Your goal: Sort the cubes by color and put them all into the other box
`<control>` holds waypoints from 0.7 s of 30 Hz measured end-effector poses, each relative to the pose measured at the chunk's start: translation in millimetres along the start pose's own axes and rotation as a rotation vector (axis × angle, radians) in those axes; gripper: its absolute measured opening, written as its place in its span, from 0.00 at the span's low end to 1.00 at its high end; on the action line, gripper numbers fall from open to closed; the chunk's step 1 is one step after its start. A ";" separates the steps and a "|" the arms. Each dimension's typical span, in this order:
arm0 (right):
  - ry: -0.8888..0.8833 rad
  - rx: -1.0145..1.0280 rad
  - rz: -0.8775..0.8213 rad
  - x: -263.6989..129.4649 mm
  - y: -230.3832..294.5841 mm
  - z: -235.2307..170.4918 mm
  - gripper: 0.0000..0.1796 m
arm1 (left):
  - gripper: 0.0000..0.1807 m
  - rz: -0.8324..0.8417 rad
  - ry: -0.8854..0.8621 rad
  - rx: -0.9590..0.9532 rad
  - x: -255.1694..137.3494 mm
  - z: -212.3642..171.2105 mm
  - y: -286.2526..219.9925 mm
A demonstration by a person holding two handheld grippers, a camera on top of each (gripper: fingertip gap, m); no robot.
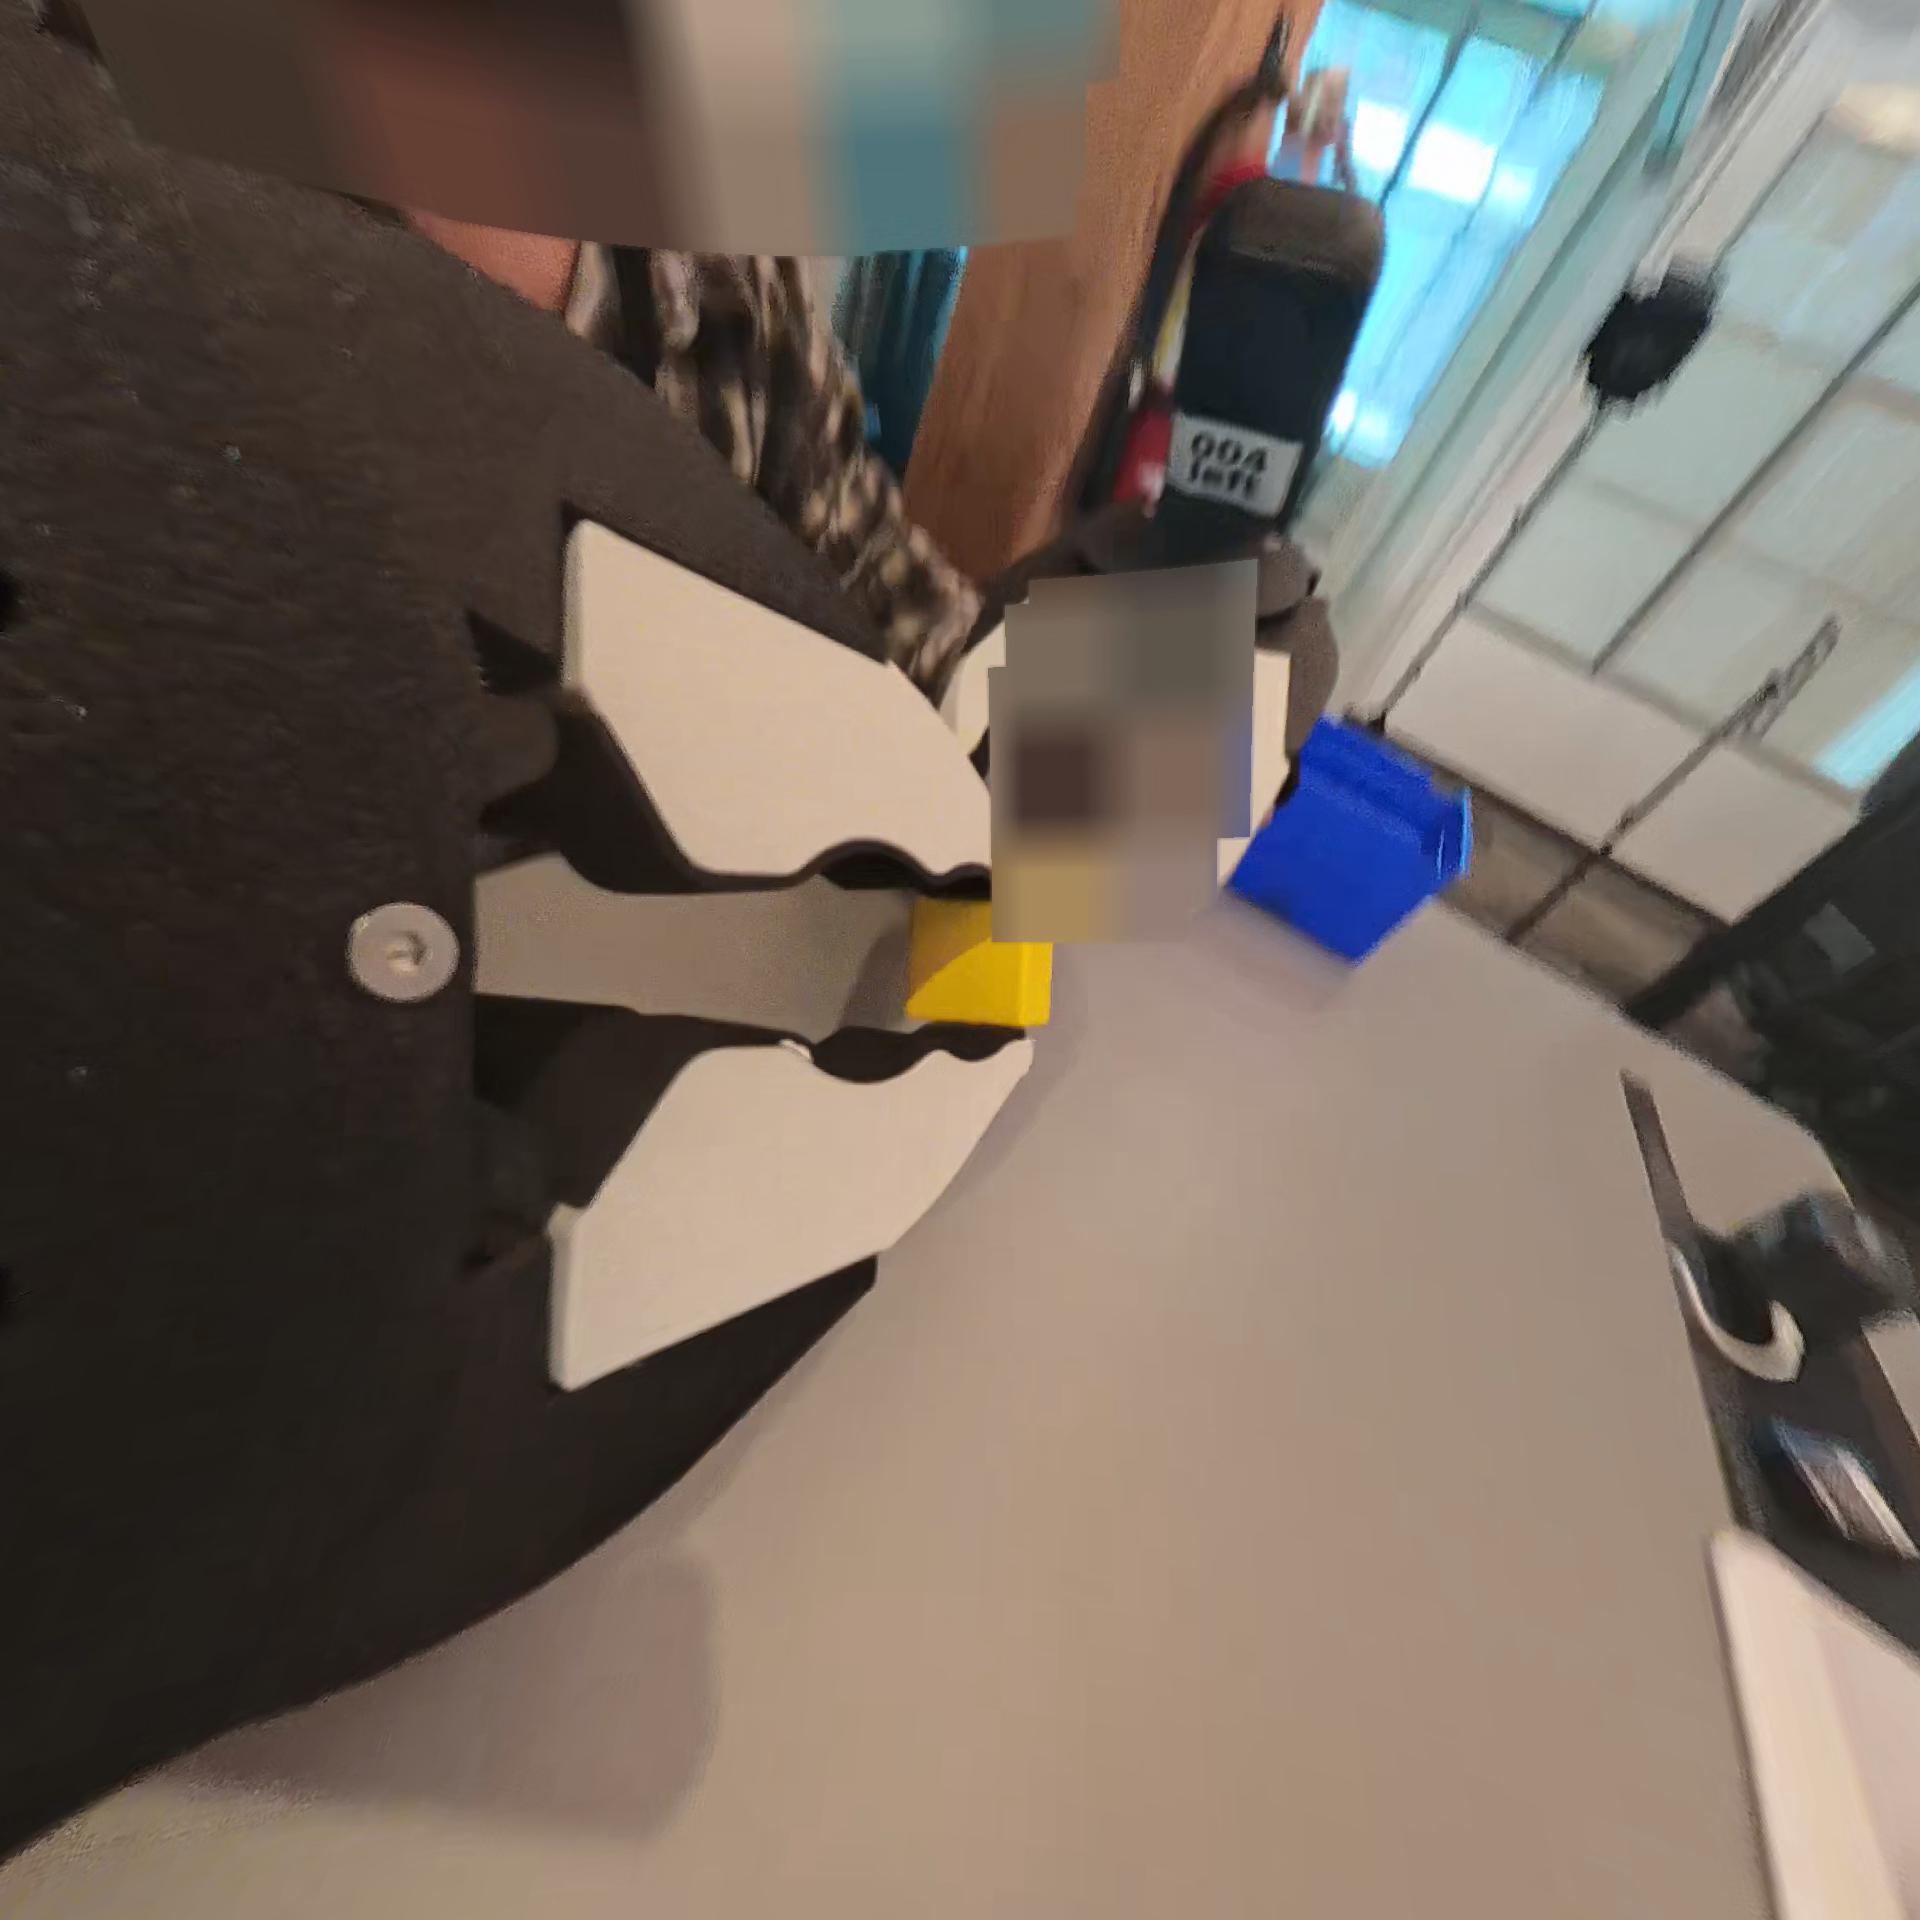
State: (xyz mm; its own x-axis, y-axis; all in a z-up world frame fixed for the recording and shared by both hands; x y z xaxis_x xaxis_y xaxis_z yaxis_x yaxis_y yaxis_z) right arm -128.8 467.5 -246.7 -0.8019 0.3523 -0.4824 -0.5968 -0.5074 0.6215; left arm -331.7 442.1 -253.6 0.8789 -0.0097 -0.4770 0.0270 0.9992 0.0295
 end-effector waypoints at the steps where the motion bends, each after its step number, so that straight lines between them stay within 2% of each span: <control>1: -0.015 -0.039 -0.099 -24.9 -11.4 4.3 0.12 | 0.39 -0.025 -0.020 -0.030 -2.7 -5.5 -1.0; 5: -0.025 -0.142 -0.622 -143.5 -76.1 9.1 0.12 | 0.49 -0.038 -0.126 -0.106 -20.4 -35.8 -5.1; 7: 0.056 -0.117 -0.865 -193.1 -114.3 -4.3 0.12 | 0.52 0.001 -0.187 -0.112 -30.7 -53.6 -5.3; 9: 0.160 -0.057 -1.012 -223.6 -149.2 -24.9 0.13 | 0.52 0.030 -0.260 -0.123 -39.8 -66.2 -4.7; 13: 0.346 0.026 -1.127 -235.8 -197.8 -62.3 0.13 | 0.50 0.045 -0.326 -0.125 -48.5 -71.8 -2.5; 21: 0.515 0.033 -1.249 -226.7 -237.4 -84.4 0.13 | 0.48 0.050 -0.215 -0.078 -36.2 -81.2 -4.8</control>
State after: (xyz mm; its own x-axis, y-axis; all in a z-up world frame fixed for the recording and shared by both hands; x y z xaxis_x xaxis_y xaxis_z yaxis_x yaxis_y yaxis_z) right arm 196.8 441.7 -337.0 0.3690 0.2239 -0.9021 -0.9206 -0.0457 -0.3879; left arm -402.4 440.9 -307.8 0.9598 0.0398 -0.2779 -0.0482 0.9986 -0.0235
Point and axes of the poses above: each gripper's, where its closed fingertips meet, x out along the fingers, z out of its top, y = z × x across the jaws, the point moved 8 cm from there along -x, back along the fingers, and after that the axes turned 15 degrees about -z, right-handed, at the moved point
